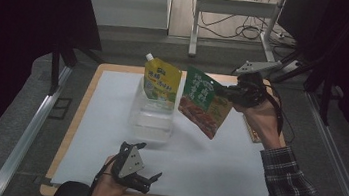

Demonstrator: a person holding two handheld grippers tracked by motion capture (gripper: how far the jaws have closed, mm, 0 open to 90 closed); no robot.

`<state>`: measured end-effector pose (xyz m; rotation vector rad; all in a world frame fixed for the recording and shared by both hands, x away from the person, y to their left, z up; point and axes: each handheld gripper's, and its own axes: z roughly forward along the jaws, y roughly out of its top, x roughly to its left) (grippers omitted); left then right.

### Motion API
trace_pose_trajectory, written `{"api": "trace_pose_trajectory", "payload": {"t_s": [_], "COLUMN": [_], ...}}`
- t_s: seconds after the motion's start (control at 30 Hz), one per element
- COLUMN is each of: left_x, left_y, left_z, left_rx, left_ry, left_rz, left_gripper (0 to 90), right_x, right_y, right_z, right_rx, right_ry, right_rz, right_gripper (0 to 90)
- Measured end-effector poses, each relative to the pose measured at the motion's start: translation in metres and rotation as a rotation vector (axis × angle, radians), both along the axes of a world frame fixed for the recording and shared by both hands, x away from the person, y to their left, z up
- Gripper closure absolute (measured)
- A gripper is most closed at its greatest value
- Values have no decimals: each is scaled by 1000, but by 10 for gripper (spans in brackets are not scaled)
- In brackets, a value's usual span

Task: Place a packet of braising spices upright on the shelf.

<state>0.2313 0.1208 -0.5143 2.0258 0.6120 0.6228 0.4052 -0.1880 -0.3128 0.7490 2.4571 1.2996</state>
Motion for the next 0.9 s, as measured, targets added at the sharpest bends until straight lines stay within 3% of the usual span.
{"api": "trace_pose_trajectory", "payload": {"t_s": [0.53,0.9], "left_x": [0,0], "left_y": [1,1], "left_z": [1,1], "left_rx": [-14,-29], "left_ry": [3,5], "left_rz": [1,9], "left_gripper": [0,0], "right_x": [8,23], "right_y": [29,57], "right_z": [7,9], "right_rx": [20,7], "right_ry": [-5,-6], "right_rz": [79,111], "right_gripper": [890,890]}}
